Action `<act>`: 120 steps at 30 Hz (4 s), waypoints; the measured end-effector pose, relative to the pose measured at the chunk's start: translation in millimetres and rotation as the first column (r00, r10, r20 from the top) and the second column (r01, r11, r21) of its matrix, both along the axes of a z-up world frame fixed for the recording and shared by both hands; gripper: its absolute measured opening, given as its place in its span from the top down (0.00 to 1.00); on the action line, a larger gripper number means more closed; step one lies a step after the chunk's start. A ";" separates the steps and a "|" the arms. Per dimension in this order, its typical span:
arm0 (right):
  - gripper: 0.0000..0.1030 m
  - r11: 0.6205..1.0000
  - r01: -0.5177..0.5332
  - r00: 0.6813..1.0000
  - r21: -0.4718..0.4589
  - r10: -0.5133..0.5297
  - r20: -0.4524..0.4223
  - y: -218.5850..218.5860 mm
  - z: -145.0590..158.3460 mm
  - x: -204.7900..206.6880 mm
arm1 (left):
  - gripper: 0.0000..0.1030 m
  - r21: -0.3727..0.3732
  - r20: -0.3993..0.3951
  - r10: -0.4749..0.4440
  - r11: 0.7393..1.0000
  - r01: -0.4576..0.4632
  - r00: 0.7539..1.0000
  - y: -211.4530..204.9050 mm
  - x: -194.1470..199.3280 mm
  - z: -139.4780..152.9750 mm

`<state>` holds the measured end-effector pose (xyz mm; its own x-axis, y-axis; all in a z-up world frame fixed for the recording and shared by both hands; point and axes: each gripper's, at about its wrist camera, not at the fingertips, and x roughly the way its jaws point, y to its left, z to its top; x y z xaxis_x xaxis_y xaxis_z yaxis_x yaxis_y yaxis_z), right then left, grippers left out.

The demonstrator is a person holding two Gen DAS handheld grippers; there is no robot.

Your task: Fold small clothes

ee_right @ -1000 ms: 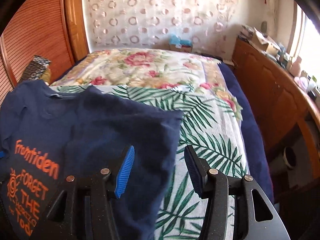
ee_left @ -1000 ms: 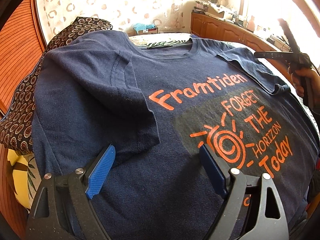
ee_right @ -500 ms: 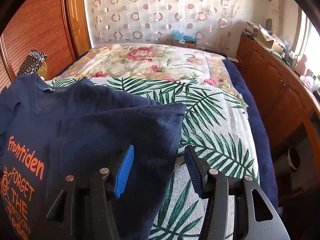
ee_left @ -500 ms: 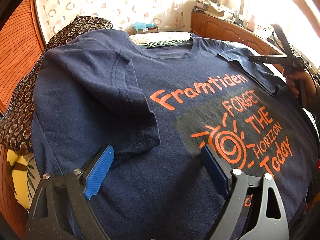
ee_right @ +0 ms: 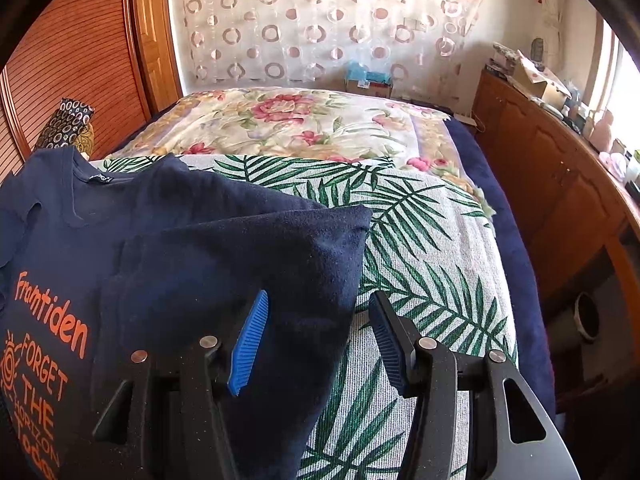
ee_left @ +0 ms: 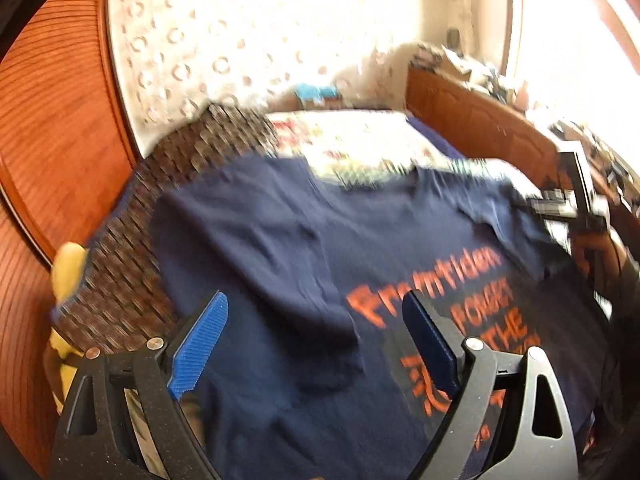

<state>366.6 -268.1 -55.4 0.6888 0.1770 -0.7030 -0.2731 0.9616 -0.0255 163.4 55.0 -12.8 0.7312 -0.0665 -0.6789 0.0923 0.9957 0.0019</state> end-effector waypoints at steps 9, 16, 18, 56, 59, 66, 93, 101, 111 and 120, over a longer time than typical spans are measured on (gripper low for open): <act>0.47 1.000 -0.002 1.000 0.009 0.002 -0.004 -2.1 1.0 -0.1 | 0.13 0.053 0.024 0.136 0.989 -0.137 0.990 73.1 54.3 12.2; 0.47 1.000 -0.002 1.000 0.009 0.002 -0.005 -1.8 0.8 -0.4 | 0.13 0.071 -0.007 0.194 0.979 -0.193 0.981 109.5 78.8 -6.9; 0.47 1.000 -0.002 1.000 0.008 0.002 -0.004 -2.0 1.1 -0.3 | 0.13 0.078 -0.015 0.197 0.978 -0.195 0.980 114.3 79.5 -11.1; 0.46 1.000 -0.002 1.000 0.001 0.002 -0.004 -1.8 1.0 0.9 | 0.91 -0.027 0.027 0.030 0.999 -0.029 0.999 78.4 91.6 -4.5; 0.46 1.000 -0.002 1.000 -0.002 0.002 -0.004 -2.0 1.3 1.8 | 0.92 -0.044 0.050 0.010 0.999 -0.008 0.999 70.6 83.0 2.6; 0.46 0.999 -0.035 0.999 0.013 0.036 -0.036 -7.5 4.9 27.8 | 0.92 -0.076 0.080 -0.027 0.997 0.033 0.996 52.6 63.2 9.0; 0.93 0.972 -0.179 0.959 0.152 0.138 0.246 -27.3 50.8 -154.3 | 0.93 -0.168 0.200 -0.013 0.985 0.047 0.980 47.7 -90.7 20.4; 0.93 0.970 -0.166 0.960 0.177 0.118 0.254 -62.1 50.5 -242.5 | 0.93 -0.246 0.217 0.093 0.968 -0.037 0.972 82.9 -155.3 14.4; 0.93 0.973 -0.152 0.984 0.172 0.133 0.119 -91.1 43.0 -317.4 | 0.93 -0.220 0.133 0.116 0.972 -0.085 0.984 94.1 -183.1 -10.8; 0.76 0.986 -0.102 0.995 0.135 0.103 -0.001 -78.7 17.3 -295.3 | 0.58 -0.136 0.062 0.097 0.987 -0.088 0.993 90.3 -175.6 -33.8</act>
